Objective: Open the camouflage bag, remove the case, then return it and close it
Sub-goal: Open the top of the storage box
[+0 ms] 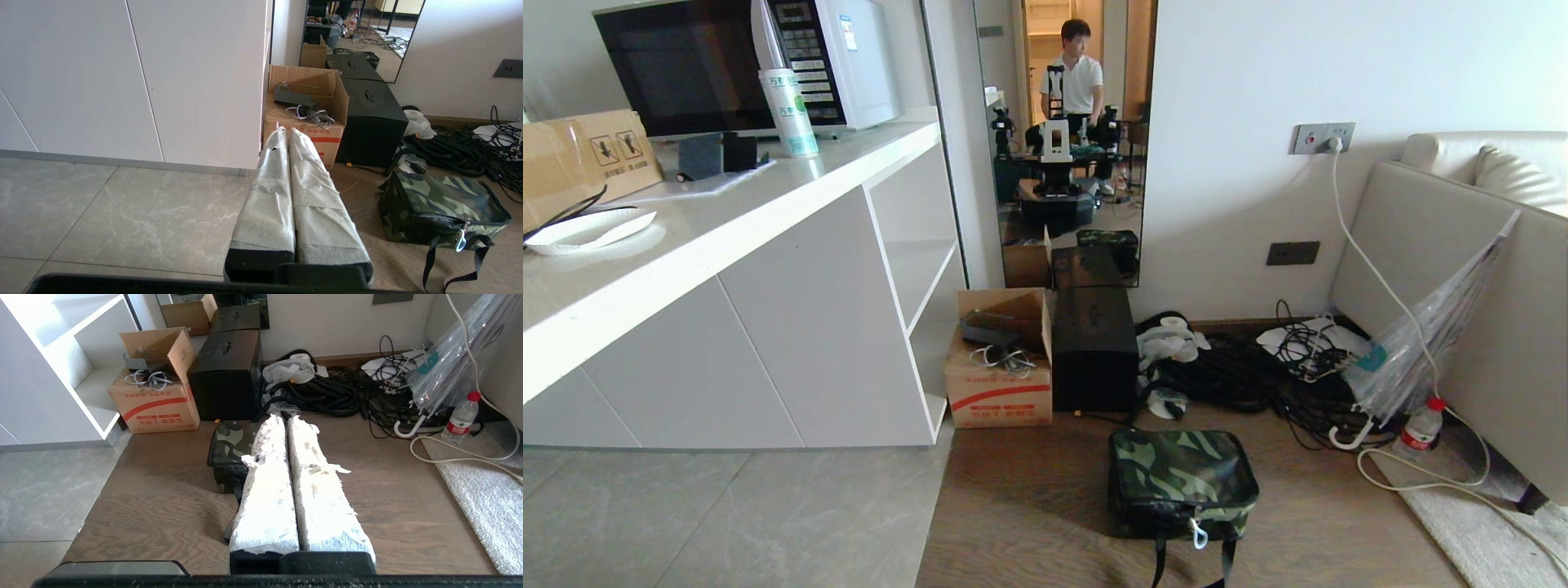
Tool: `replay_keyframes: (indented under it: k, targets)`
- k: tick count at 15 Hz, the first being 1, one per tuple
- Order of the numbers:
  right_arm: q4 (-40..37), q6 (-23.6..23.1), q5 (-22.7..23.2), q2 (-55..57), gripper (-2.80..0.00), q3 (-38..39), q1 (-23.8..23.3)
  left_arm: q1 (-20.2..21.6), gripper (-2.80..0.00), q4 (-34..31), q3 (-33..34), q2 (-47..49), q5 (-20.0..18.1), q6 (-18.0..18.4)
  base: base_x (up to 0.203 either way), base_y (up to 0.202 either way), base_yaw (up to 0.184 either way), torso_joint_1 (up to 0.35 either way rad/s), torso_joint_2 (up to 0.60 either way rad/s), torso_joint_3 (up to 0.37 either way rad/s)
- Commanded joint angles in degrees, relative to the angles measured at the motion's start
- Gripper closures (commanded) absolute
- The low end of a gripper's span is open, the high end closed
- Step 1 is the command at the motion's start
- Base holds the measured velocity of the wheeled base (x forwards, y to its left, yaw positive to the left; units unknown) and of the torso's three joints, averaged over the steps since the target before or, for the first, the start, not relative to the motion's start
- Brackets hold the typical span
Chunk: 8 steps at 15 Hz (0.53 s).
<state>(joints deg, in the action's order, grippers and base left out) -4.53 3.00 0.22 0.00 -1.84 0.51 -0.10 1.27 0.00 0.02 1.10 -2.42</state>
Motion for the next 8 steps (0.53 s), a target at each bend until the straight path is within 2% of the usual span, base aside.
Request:
replay_keyframes:
  k: [1,8]
  targets:
    - [0.0,0.0,0.0,0.1,0.00,0.0,0.0,0.0,0.00,0.0,0.5,0.0,0.0,0.0,0.000,0.000,0.000,0.000,0.00,0.000]
    - [0.0,-0.1,0.0,0.1,0.00,-0.1,0.0,0.0,0.00,0.0,0.5,0.0,0.0,0.0,0.000,0.000,0.000,0.000,0.00,0.000]
